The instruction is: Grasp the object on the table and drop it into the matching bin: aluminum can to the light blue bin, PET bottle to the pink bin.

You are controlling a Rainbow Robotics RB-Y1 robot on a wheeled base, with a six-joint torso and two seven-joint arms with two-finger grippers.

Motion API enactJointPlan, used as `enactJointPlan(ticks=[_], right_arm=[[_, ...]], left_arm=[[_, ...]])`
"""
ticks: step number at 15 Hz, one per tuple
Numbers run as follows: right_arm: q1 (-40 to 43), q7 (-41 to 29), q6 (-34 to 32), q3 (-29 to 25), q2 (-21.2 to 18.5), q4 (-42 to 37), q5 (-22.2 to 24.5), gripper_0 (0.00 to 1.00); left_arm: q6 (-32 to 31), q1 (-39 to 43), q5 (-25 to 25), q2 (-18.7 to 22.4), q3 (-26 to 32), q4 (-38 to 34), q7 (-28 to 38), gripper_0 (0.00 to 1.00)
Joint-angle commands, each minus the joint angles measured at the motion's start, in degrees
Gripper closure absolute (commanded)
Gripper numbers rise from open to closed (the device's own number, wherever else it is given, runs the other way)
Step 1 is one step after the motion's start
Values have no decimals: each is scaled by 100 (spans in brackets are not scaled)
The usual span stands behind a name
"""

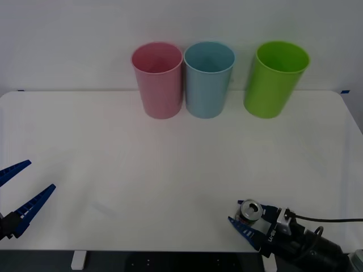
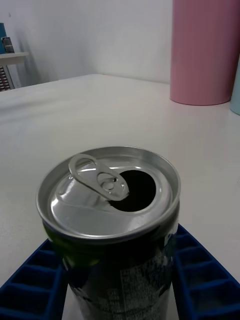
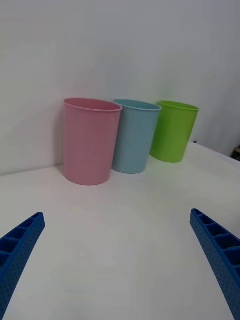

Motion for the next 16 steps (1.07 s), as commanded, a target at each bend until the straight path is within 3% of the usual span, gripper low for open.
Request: enactJointPlan(ticks=[1, 10, 16], right_arm=[[-1, -43, -9, -9, -6, 0, -4, 100], [87, -254, -27, -246, -6, -246, -153, 100], [816, -1502, 334, -598, -85, -1793, -144, 100]], left_arm=[[0, 0, 0, 0, 0, 0, 0, 0], [0, 0, 0, 0, 0, 0, 0, 0], [0, 0, 0, 0, 0, 0, 0, 0]])
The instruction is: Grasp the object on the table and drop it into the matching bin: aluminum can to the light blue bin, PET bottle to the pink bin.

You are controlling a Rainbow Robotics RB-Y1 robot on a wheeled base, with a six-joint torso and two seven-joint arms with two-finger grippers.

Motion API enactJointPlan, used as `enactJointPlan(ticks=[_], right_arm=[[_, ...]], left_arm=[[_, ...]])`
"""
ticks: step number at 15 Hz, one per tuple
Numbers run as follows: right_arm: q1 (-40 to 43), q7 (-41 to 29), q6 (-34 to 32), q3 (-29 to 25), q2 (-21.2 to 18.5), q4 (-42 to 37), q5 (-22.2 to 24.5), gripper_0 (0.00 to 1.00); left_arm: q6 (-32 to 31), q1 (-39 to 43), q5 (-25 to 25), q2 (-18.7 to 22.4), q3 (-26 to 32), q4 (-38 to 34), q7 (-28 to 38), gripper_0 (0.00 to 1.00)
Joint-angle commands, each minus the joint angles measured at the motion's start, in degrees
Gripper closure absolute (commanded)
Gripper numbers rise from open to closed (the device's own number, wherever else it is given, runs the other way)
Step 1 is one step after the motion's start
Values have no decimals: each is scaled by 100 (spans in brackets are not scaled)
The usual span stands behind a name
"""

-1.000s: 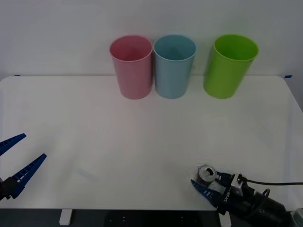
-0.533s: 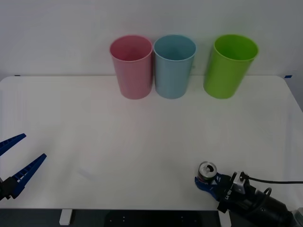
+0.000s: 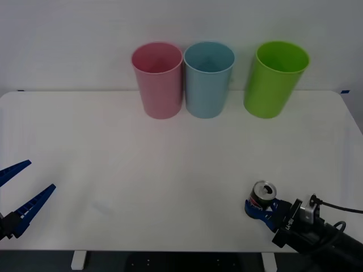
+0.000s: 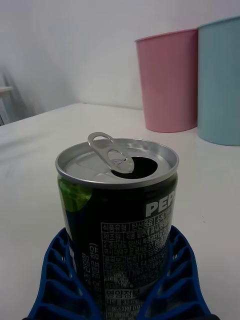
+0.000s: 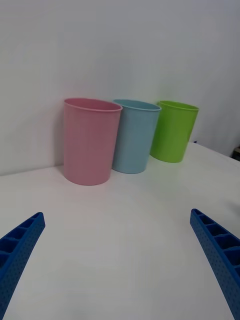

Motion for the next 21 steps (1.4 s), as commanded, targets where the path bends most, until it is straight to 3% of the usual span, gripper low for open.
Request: enactJointPlan(ticks=[1, 8, 11, 15, 18, 21], right_arm=[[397, -610, 273, -122, -93, -837, 1, 100], [643, -1938, 396, -728, -207, -1866, -69, 100], [634, -2096, 818, -922, -269, -2516, -60, 100], [335, -2254, 1381, -913, -568, -2982, -60, 100], [-368, -2790, 1539, -886, -612, -2973, 406, 100], [-895, -3089, 2330, -421, -814, -2955, 511, 100]], left_arm=[[0, 0, 0, 0, 0, 0, 0, 0], [0, 0, 0, 0, 0, 0, 0, 0], [0, 0, 0, 0, 0, 0, 0, 0], [0, 0, 0, 0, 0, 0, 0, 0], [0, 0, 0, 0, 0, 0, 0, 0], [0, 0, 0, 0, 0, 0, 0, 0]])
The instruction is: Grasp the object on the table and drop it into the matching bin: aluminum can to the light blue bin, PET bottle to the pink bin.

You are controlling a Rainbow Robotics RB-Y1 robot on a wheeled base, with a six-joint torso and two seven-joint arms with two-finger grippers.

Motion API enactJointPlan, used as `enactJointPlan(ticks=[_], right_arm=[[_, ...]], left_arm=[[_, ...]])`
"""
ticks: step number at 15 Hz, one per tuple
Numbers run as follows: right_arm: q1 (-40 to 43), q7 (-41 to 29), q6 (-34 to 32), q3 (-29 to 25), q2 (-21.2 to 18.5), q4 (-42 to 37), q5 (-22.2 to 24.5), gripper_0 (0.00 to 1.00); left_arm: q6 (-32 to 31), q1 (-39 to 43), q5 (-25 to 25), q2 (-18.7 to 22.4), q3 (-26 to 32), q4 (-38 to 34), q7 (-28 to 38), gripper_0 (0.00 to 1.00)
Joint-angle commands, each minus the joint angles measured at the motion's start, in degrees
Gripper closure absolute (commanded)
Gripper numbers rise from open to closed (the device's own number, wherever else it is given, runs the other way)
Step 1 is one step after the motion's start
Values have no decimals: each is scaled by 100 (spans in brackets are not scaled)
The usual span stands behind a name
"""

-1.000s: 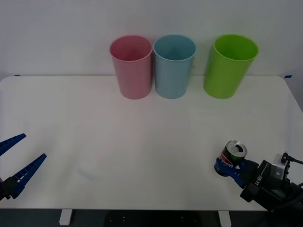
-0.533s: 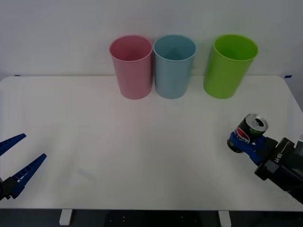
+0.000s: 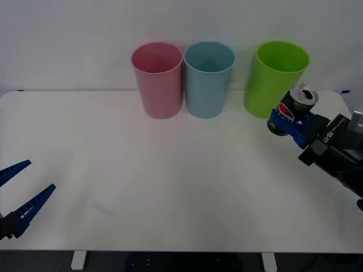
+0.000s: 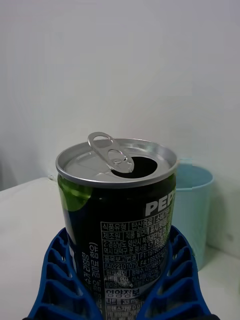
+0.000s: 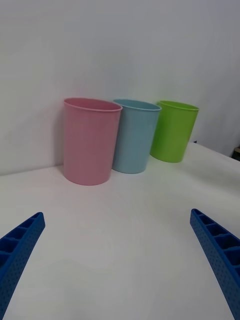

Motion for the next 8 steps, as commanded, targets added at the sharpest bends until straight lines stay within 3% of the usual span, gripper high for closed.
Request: enactJointPlan(ticks=[1, 3, 8], right_arm=[[-436, -135, 776, 471, -247, 20, 21, 100], [-778, -223, 1066, 744, -378, 196, 12, 100], [-1921, -232, 1057, 1087, -396, 1259, 21, 100]], left_arm=[[0, 0, 0, 0, 0, 0, 0, 0], [0, 0, 0, 0, 0, 0, 0, 0], [0, 0, 0, 0, 0, 0, 0, 0]])
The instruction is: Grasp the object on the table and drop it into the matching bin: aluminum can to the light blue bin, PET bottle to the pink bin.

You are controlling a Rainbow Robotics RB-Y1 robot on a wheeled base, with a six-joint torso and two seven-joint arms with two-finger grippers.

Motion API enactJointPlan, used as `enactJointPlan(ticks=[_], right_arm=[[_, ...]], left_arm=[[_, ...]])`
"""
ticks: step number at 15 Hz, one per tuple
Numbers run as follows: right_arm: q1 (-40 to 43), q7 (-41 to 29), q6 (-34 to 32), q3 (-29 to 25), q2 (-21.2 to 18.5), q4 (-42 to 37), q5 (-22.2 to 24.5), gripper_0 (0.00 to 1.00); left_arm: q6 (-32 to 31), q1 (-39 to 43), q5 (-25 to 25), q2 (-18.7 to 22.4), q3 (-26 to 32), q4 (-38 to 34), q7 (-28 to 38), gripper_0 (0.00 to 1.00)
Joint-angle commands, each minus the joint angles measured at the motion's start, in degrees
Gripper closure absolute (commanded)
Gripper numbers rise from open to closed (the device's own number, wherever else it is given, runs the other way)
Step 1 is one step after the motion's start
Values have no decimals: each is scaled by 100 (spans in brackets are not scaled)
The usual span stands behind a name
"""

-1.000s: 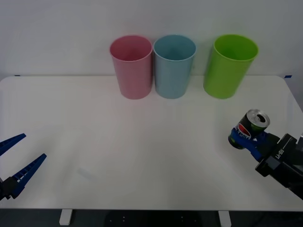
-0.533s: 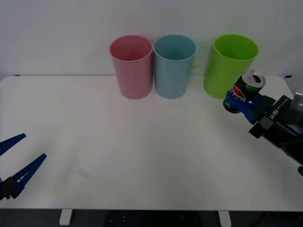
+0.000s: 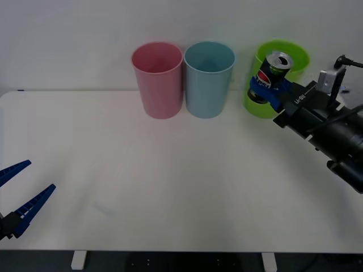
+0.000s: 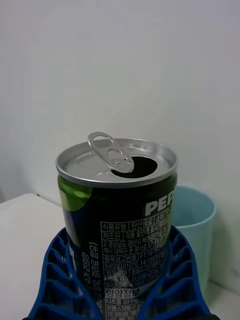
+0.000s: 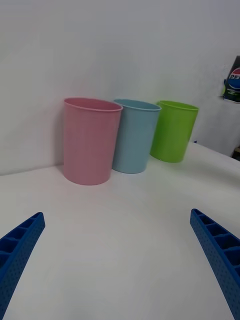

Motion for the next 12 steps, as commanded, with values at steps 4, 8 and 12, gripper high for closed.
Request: enactJointPlan(ticks=[4, 8, 12], right_arm=[[-1325, 0, -1, 402, 18, 1318, 10, 100], [-2248, 44, -1, 613, 167, 2346, 10, 100], [-3171, 132, 8, 648, 527, 3471, 212, 100]], left_arm=[[0, 0, 0, 0, 0, 0, 0, 0], [0, 0, 0, 0, 0, 0, 0, 0], [0, 0, 0, 0, 0, 0, 0, 0]])
